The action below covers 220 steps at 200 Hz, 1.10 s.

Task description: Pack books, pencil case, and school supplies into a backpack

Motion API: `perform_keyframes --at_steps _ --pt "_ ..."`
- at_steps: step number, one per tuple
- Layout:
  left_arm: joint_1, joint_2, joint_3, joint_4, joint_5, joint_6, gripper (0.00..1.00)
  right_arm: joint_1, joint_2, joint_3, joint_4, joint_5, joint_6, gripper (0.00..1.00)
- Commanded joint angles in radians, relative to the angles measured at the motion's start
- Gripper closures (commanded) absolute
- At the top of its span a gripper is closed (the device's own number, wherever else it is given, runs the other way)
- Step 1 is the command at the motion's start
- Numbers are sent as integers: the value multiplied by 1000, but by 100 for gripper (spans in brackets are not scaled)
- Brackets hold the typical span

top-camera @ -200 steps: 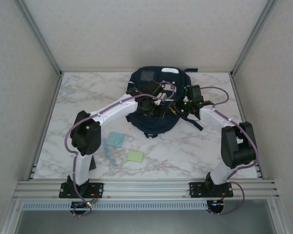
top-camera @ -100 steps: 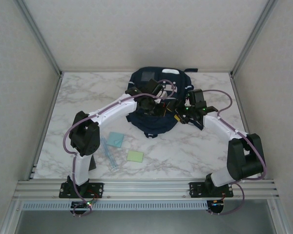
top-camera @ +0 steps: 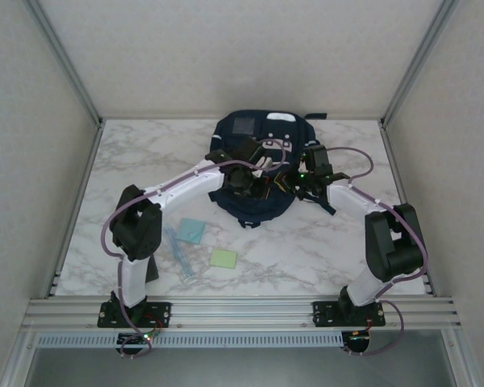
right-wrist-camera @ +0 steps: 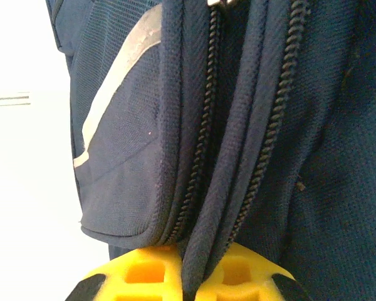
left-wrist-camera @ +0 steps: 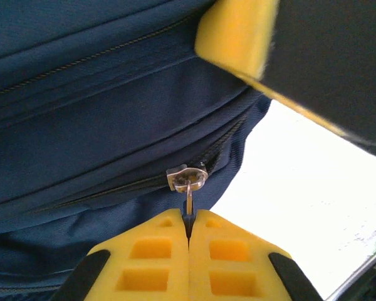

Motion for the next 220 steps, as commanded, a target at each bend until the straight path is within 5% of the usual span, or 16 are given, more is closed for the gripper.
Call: perform_keyframes --at_steps 1,83,136,167,176,220 --pt "67 -102 -55 -125 -41 70 100 -25 -53 19 -47 157 -94 100" --pt "321 -167 -195 -173 -222 79 100 -111 -107 57 -158 179 -206 100" --pt "158 -288 -151 -62 -32 74 100 -166 -4 233 -244 179 -271 100" --pt "77 -250 -113 29 46 17 100 -167 -41 265 -327 139 -267 29" --pt "65 -217 -87 47 55 14 100 -167 -79 252 -348 128 -266 16" --pt "36 -92 43 43 39 24 100 -162 -280 95 -406 77 -232 12"
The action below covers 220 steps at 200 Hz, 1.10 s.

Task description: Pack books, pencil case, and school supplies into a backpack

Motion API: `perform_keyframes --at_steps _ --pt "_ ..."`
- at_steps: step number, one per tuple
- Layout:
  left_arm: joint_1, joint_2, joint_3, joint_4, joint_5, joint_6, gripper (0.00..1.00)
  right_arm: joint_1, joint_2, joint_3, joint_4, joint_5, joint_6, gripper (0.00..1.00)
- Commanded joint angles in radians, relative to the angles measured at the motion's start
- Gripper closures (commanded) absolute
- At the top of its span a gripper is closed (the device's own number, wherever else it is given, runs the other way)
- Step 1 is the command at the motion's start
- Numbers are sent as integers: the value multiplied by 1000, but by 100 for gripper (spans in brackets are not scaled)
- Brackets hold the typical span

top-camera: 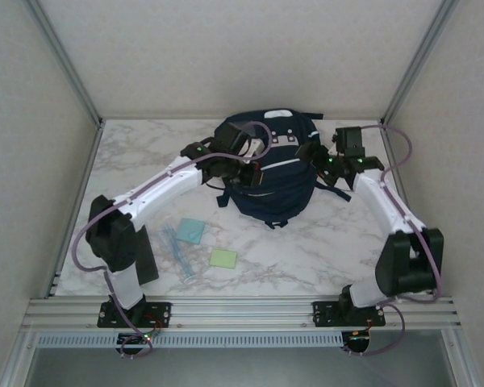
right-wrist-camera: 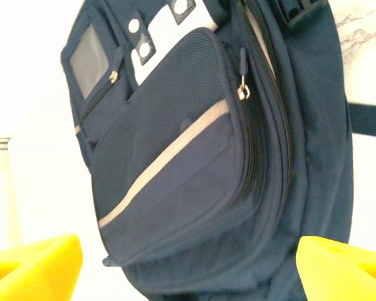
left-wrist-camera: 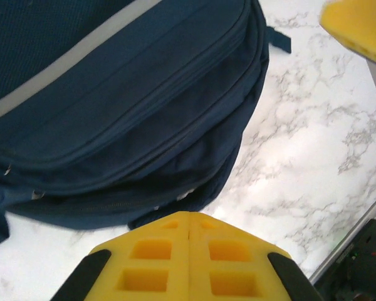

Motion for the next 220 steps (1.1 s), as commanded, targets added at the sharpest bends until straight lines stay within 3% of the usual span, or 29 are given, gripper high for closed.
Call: perform_keyframes --at_steps 1,52,90,133,190,207,220 --pt "-6 49 45 2 -3 -8 100 7 -106 -84 -52 -33 20 12" --pt "14 17 -34 37 -153 -44 99 123 -137 -240 181 -60 235 19" --pt "35 -44 -144 117 -228 -93 60 231 4 -245 349 -43 330 24" --pt "68 -84 -255 161 -242 -134 48 302 186 -167 469 -29 387 29" --pt "112 -129 -341 216 -230 -167 46 327 307 -128 501 35 420 31" --pt "116 -134 -342 213 -226 -160 46 347 295 -102 428 109 384 31" --pt "119 -140 -347 220 -224 -144 46 343 280 -103 431 159 359 41"
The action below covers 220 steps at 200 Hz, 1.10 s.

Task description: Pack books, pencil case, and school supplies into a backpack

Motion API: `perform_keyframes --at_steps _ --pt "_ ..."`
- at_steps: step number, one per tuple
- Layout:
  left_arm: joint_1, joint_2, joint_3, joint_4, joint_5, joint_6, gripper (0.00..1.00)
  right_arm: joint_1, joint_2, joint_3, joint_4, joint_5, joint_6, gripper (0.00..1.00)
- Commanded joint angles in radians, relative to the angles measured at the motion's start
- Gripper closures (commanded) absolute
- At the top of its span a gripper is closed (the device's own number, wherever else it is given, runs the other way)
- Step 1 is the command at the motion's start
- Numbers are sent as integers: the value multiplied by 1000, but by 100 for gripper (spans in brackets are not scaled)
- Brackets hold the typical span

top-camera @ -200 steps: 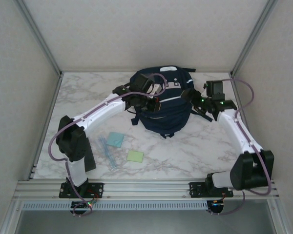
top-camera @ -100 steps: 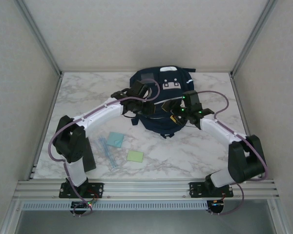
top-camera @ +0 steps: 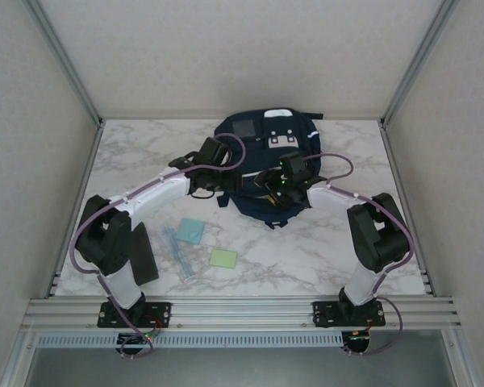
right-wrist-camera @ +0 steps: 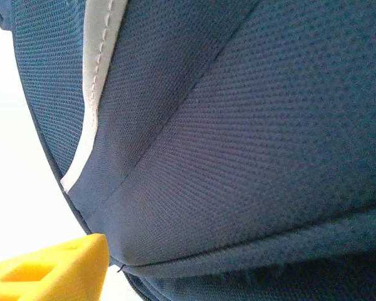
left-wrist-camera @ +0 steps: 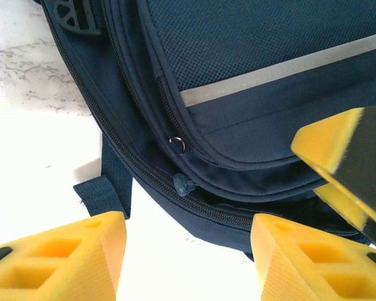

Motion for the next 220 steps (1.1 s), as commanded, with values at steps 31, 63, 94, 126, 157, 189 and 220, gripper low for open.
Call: perform_keyframes --at_steps 31,63,94,126,157,189,220 --pt "11 -55 -17 47 32 79 46 -16 -20 126 -16 140 -115 100" --pt "14 -59 -23 38 47 271 47 -34 -85 190 -133 147 -224 100" --pt "20 -31 15 33 95 347 46 -89 -183 196 -231 108 -303 100" --pt "16 40 134 -23 203 400 45 -154 -243 226 -293 47 -360 100" --pt "-26 126 239 -112 306 463 45 -192 -241 268 -308 -17 -370 100" --pt "-84 170 243 -128 341 504 47 -227 -221 306 -300 -71 -351 100" --pt "-89 198 238 -112 361 490 48 -247 -195 373 -310 -109 -349 100"
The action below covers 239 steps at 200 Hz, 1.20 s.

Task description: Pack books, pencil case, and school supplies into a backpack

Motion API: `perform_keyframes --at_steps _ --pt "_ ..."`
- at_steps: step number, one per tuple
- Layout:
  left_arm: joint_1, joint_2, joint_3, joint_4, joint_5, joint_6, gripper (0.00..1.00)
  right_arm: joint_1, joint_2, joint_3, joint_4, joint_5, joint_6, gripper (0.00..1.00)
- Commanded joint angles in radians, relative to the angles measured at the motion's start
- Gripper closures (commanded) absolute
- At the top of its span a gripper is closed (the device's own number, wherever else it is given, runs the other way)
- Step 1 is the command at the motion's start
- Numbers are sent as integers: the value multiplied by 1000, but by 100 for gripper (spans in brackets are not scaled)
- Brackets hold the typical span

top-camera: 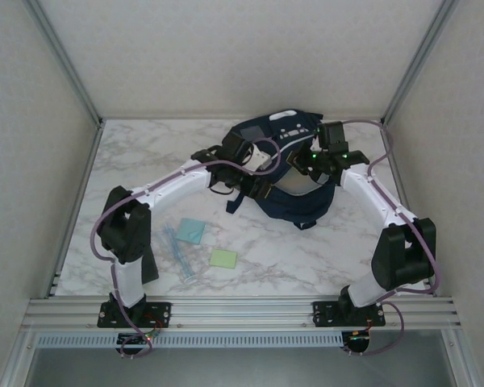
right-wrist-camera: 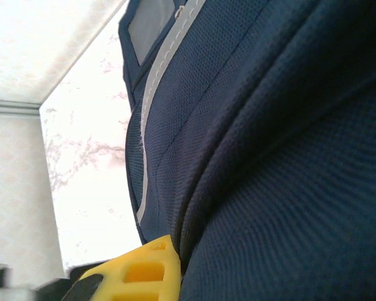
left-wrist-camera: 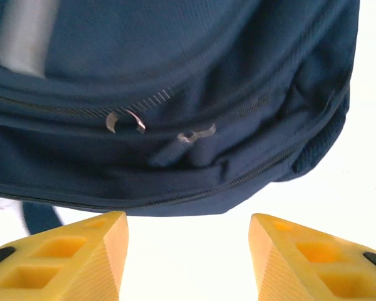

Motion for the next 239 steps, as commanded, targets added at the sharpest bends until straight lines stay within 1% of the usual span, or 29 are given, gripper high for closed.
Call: perform_keyframes --at_steps 1,22,51,72,95,112,130,138,147,160,176,188,196,208,217,222,239 --pt "3 24 6 -23 52 23 48 -26 -7 115 79 -20 -22 100" --pt "0 43 18 8 54 7 48 -28 12 140 71 -37 -23 100" --pt "0 82 39 97 25 -40 48 -27 18 124 101 -69 4 100" --pt "0 109 63 141 9 -72 48 -28 9 107 107 -69 9 100" --pt "0 132 88 164 19 -98 49 -28 0 96 108 -73 10 100" --pt "0 148 94 184 25 -119 51 -28 -6 90 114 -79 13 100" --pt "2 168 100 205 27 -139 59 -28 -9 85 119 -86 13 100" --pt "3 174 105 207 31 -143 67 -28 -9 85 119 -87 13 100" --pt "1 178 110 206 34 -143 77 -28 -12 85 114 -85 11 100" --pt "3 179 123 174 40 -130 90 -29 -15 88 102 -71 -3 100" --pt "4 172 129 115 39 -102 98 -34 -20 92 86 -52 -18 100" --pt "4 155 124 56 38 -86 98 -38 -21 92 81 -46 -26 100" --pt "6 142 118 22 30 -78 96 -41 -22 89 78 -42 -29 100" --pt "6 115 101 -11 18 -71 88 -44 -21 88 76 -38 -36 100" --pt "8 93 80 -16 13 -71 80 -45 -21 87 76 -37 -40 100" --pt "9 85 69 -15 14 -72 77 -45 -20 86 77 -38 -40 100" --pt "15 72 58 -14 10 -72 76 -47 -14 86 80 -43 -41 100"
